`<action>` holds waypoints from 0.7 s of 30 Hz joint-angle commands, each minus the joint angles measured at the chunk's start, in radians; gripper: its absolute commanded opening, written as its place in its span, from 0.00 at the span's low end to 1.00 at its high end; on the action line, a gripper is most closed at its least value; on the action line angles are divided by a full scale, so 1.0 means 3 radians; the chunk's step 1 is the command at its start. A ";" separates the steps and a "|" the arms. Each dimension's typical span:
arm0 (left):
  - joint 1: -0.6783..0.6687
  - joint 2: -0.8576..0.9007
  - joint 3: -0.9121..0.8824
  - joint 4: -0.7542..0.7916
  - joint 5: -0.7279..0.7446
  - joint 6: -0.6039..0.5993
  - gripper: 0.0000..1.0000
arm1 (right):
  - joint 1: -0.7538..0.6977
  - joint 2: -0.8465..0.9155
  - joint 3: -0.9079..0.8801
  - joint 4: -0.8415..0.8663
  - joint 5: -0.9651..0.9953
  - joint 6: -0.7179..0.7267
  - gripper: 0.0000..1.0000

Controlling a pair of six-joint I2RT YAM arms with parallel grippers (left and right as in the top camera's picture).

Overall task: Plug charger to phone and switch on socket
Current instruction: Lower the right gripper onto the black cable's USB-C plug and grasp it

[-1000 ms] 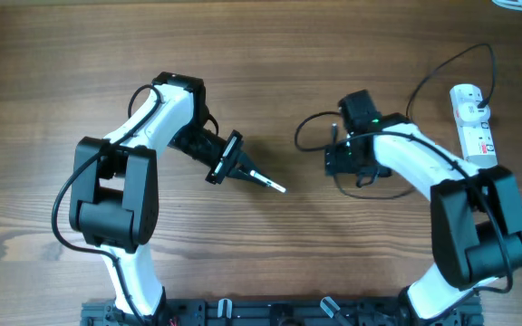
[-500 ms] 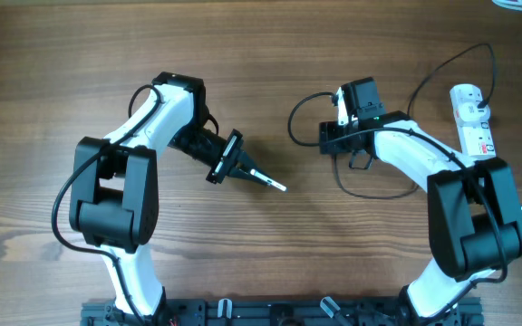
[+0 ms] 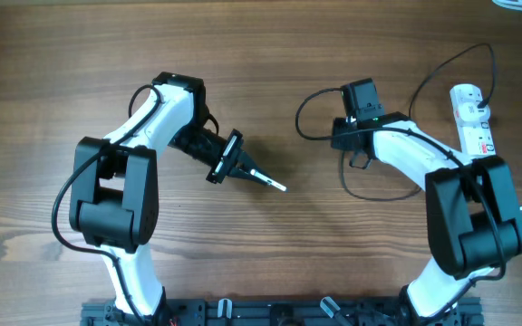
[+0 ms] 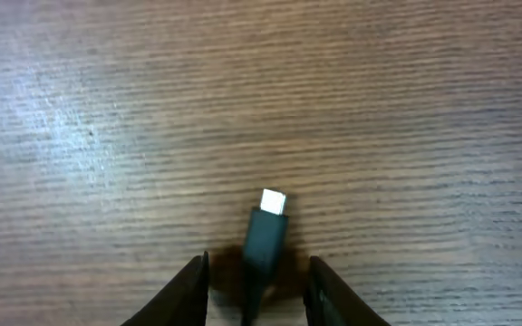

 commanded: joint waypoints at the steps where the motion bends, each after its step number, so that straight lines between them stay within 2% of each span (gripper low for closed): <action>1: 0.0000 0.0009 0.0041 -0.0015 0.0140 -0.0034 0.04 | -0.0010 0.0093 -0.0051 -0.0024 0.0031 0.0153 0.34; 5: 0.0000 0.0009 0.0041 -0.0015 0.0140 -0.0034 0.04 | -0.0010 0.0093 -0.0051 -0.0200 0.0036 0.0305 0.27; 10: 0.0000 0.0009 0.0041 -0.0015 0.0140 -0.0033 0.04 | -0.0010 0.0093 -0.0051 -0.0043 0.0109 0.0313 0.23; 15: 0.0000 0.0009 0.0041 -0.0015 0.0140 -0.0034 0.04 | -0.0010 0.0093 -0.0051 -0.0037 0.0107 0.0313 0.10; 16: 0.0000 0.0009 0.0041 -0.0015 0.0141 -0.0034 0.04 | -0.0010 0.0093 -0.0051 -0.0025 0.0107 0.0313 0.04; 21: 0.0000 0.0009 0.0041 0.0006 0.0139 -0.0032 0.04 | -0.0038 0.0078 -0.0046 0.0062 0.0064 0.0314 0.04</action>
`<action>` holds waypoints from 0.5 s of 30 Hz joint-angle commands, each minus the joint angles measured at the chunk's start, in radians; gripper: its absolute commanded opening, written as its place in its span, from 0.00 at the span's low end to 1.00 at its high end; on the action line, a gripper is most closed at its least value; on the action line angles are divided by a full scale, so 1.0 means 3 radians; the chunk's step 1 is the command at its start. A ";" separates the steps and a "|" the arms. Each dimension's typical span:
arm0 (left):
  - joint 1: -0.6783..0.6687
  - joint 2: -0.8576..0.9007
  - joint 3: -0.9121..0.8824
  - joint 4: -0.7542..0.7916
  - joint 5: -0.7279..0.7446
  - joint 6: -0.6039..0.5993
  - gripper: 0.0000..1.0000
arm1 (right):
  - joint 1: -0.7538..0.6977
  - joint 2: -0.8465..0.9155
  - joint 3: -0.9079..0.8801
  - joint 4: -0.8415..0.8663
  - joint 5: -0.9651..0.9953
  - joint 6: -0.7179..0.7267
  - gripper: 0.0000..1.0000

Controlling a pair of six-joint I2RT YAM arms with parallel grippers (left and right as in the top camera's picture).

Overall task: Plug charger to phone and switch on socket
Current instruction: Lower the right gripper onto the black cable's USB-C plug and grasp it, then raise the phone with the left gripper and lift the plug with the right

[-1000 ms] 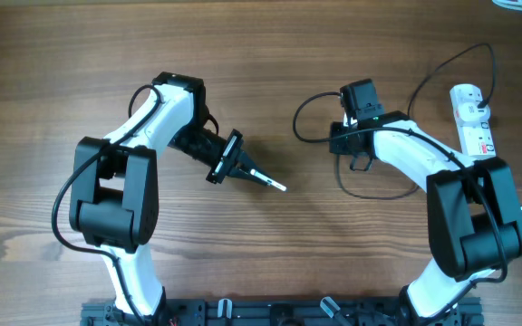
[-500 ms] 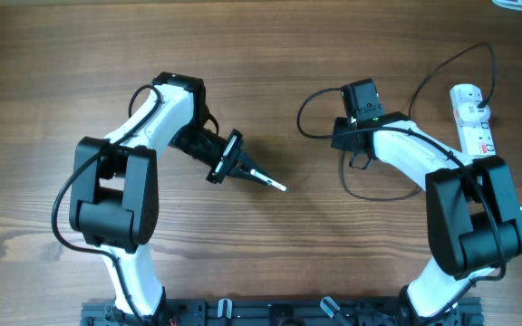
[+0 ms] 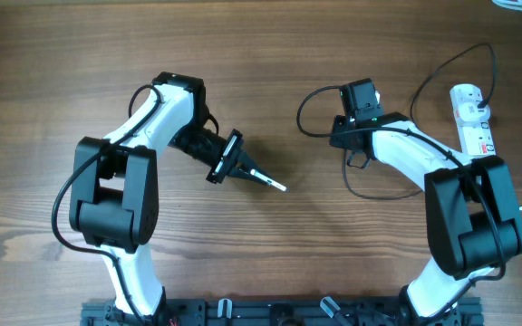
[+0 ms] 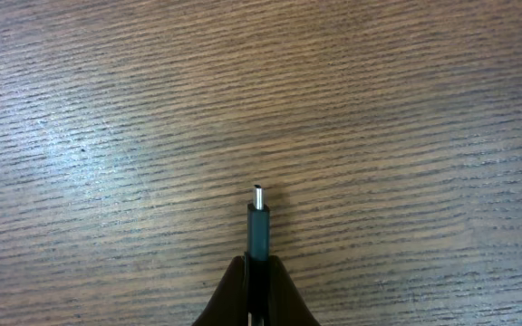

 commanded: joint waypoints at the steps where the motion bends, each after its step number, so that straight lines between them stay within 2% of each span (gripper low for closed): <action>1: 0.0000 0.0009 0.0041 0.0039 0.0140 -0.0032 0.04 | -0.0072 0.0058 -0.0048 0.0061 -0.0034 0.0013 0.04; 8: 0.0000 0.0009 0.0041 0.0340 0.0144 -0.0033 0.04 | -0.0398 -0.0161 -0.0048 -0.0037 -0.1048 -0.0509 0.04; 15: 0.0000 0.0009 0.0041 -0.0047 0.0590 -0.0069 0.04 | -0.0444 -0.0217 -0.0048 -0.0523 -0.1124 -0.0617 0.04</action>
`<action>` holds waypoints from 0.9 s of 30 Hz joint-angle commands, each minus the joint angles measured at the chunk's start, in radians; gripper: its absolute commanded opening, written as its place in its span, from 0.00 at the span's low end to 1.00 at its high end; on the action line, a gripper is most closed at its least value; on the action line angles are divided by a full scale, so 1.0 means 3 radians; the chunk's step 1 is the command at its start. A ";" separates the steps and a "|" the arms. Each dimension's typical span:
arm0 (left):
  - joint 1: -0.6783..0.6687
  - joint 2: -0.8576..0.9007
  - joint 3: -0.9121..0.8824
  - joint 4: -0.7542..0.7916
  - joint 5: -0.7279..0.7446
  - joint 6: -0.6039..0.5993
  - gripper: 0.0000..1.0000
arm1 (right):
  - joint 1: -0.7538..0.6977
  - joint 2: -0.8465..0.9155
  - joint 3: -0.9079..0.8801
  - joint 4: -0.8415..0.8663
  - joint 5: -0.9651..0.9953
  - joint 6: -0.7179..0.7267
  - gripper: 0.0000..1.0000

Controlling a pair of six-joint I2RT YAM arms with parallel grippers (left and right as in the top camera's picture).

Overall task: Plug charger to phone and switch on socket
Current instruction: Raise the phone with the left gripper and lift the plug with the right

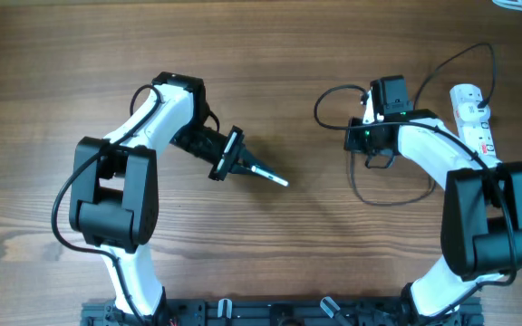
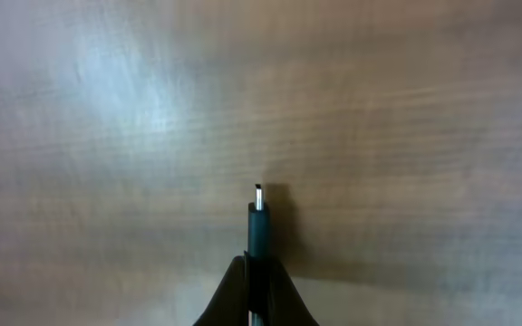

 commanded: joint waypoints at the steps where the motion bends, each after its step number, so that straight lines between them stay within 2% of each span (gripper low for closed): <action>1: 0.0000 0.0009 0.0038 -0.0066 0.0373 -0.0033 0.04 | 0.0004 -0.0127 -0.0025 -0.0093 -0.0239 -0.0167 0.04; 3: 0.0000 0.0009 0.0038 0.0103 0.0369 0.0079 0.04 | 0.0004 -0.0223 0.0020 -0.0193 -0.0451 -0.0193 0.04; 4: 0.0000 0.0009 0.0038 0.0223 0.0370 0.0280 0.04 | 0.0004 -0.0308 0.0048 -0.0252 -0.0610 -0.0195 0.04; 6: 0.0006 0.0009 0.0038 0.0711 0.0320 0.0543 0.04 | 0.0004 -0.0498 0.0061 -0.0359 -0.0815 -0.0195 0.04; 8: 0.0006 0.0009 0.0038 0.1193 -0.0070 0.0722 0.04 | 0.0005 -0.0724 0.0060 -0.0472 -0.0865 -0.0196 0.04; 10: 0.0003 0.0009 0.0038 0.1405 -0.0549 0.0746 0.04 | 0.0005 -0.0881 0.0058 -0.0575 -0.0907 -0.0198 0.04; 14: 0.0003 0.0009 0.0038 0.1802 -0.0886 0.0825 0.04 | 0.0005 -0.0968 -0.0003 -0.0720 -0.1245 -0.0338 0.04; 17: 0.0024 0.0009 0.0038 0.1975 -0.0891 0.0820 0.04 | 0.0005 -0.0966 -0.0094 -0.0777 -0.1464 -0.0401 0.04; 19: 0.0047 0.0009 0.0038 0.2220 -0.0889 0.0862 0.04 | 0.0008 -0.0966 -0.0160 -0.0781 -0.1837 -0.0612 0.04; 22: 0.0081 -0.0013 0.0038 0.2491 -0.0595 0.0888 0.04 | 0.0011 -0.0966 -0.0270 -0.0890 -0.2487 -0.1063 0.04; 25: 0.0140 -0.0131 0.0038 0.2780 -0.0078 0.1139 0.04 | 0.0011 -0.0966 -0.0281 -0.1286 -0.3034 -0.1722 0.04; 27: 0.0177 -0.0244 0.0038 0.2941 -0.0065 0.1144 0.04 | 0.0011 -0.0966 -0.0281 -0.1559 -0.3431 -0.2164 0.04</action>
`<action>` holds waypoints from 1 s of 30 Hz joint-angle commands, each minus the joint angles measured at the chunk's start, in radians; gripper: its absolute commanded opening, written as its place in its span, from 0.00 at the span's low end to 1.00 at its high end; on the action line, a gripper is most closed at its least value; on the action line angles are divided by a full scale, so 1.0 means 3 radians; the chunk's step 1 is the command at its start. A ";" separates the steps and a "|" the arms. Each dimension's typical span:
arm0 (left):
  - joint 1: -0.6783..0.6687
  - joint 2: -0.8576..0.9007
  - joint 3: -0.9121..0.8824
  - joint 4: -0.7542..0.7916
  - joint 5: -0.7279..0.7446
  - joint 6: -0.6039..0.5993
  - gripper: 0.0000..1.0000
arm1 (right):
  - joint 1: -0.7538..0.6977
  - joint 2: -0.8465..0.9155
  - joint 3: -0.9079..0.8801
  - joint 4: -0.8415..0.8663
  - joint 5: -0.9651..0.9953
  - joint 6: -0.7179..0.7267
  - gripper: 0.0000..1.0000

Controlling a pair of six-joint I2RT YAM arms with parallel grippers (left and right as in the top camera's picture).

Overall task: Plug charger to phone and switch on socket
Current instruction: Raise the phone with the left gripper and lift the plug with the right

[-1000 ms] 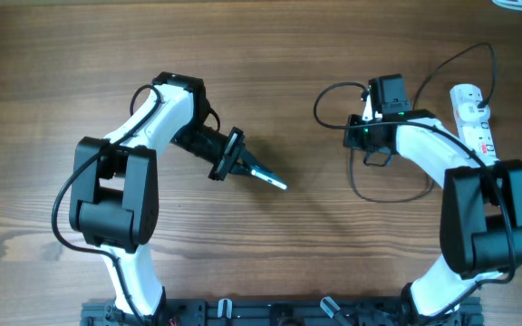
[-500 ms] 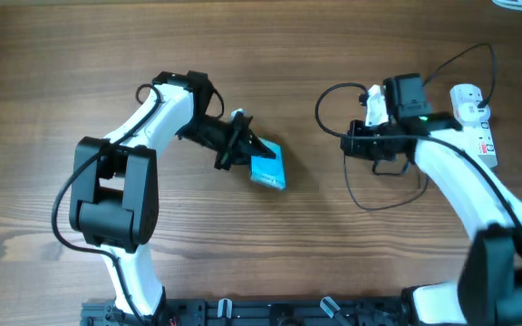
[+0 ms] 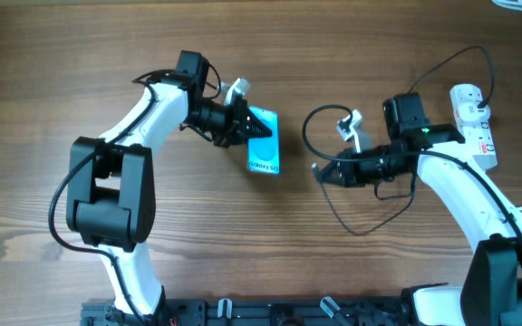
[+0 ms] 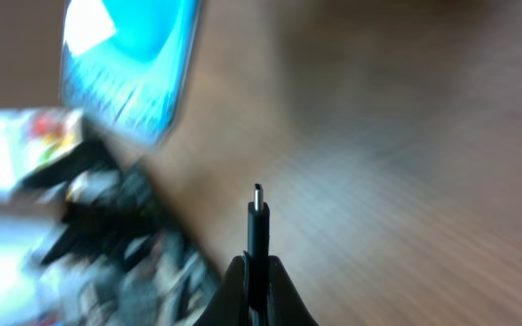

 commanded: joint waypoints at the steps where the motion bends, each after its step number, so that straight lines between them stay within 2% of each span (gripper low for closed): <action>1: 0.0092 -0.0308 0.0029 0.0207 0.0446 0.0210 0.04 | 0.0009 -0.0015 -0.0018 -0.0345 -0.1031 -0.1054 0.04; 4: 0.0188 -0.0482 0.0029 0.0341 0.0476 0.0211 0.04 | 0.0009 -0.0017 -0.0018 -0.0645 -0.1319 -0.1455 0.04; 8: 0.0268 -0.0676 0.0029 0.0675 0.0875 0.0158 0.04 | 0.0023 -0.0017 -0.0018 -0.0674 -0.1584 -0.1523 0.04; 10: 0.0262 -0.0757 0.0029 0.0771 0.0860 -0.0028 0.04 | 0.0060 -0.0017 -0.0018 -0.0594 -0.1759 -0.1512 0.04; 13: 0.0261 -0.0788 0.0029 0.0862 0.0763 -0.0614 0.04 | 0.0121 -0.0015 -0.0017 -0.0398 -0.2138 -0.1396 0.04; 15: 0.0261 -0.0788 0.0029 0.1061 0.0731 -0.1027 0.04 | 0.0165 -0.0017 -0.0015 -0.0050 -0.2316 -0.0974 0.04; 18: 0.0248 -0.0804 0.0029 0.1409 0.0726 -0.1395 0.04 | 0.0212 -0.0017 -0.0014 0.0378 -0.2316 -0.0469 0.04; 21: 0.0181 -0.0851 0.0029 0.1795 0.0571 -0.1787 0.04 | 0.0228 -0.0017 -0.0014 0.1015 -0.2316 0.0323 0.04; 26: 0.0058 -0.0905 0.0029 0.2303 0.0492 -0.2059 0.04 | 0.0234 -0.0098 -0.0014 0.2055 -0.2276 0.1490 0.04; 30: 0.0027 -0.0905 0.0029 0.2516 0.0495 -0.2116 0.04 | 0.0234 -0.0122 -0.0014 0.2756 -0.2145 0.2275 0.04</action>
